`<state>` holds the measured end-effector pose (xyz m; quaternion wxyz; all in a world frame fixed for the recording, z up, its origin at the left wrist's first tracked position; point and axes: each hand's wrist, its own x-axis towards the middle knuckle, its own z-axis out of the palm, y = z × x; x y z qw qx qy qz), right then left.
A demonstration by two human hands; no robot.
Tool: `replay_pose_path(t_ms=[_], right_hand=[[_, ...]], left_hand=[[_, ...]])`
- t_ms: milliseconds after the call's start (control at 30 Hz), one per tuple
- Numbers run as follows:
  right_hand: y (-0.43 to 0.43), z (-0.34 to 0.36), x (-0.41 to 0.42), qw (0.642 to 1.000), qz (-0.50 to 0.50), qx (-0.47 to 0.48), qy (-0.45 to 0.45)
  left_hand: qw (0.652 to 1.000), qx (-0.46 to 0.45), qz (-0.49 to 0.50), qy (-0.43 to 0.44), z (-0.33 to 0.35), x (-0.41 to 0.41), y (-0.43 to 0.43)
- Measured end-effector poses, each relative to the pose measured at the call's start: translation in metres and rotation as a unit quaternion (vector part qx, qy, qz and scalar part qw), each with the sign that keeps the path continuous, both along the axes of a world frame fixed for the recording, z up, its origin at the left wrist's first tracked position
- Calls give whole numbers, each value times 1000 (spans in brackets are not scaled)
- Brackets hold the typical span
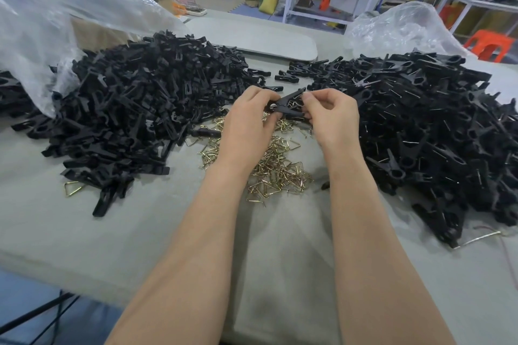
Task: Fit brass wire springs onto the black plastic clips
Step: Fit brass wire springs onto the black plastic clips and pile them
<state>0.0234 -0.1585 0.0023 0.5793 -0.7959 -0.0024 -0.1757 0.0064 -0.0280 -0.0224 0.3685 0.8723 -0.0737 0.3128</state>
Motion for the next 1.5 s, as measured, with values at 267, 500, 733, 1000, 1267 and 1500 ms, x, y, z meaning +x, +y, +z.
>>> replay_pose_path(t_ms=[267, 500, 733, 1000, 1267, 1500], right_hand=[[-8, -1, 4, 998, 15, -54, 22], [-7, 2, 2, 998, 42, -20, 45], [-7, 2, 4, 998, 32, -39, 43], [-14, -3, 5, 993, 53, -96, 39], [-17, -7, 1, 987, 75, -126, 73], [-34, -7, -4, 867, 329, 272, 256]], left_hand=[[1000, -2, -8, 11, 1, -1, 1], [999, 15, -28, 8, 0, -1, 0], [999, 33, -40, -1, 1, -1, 0], [998, 26, -62, 15, 2, -4, 2], [990, 69, -86, 87, 5, -5, 6], [974, -67, -164, 143, 12, -13, 8]])
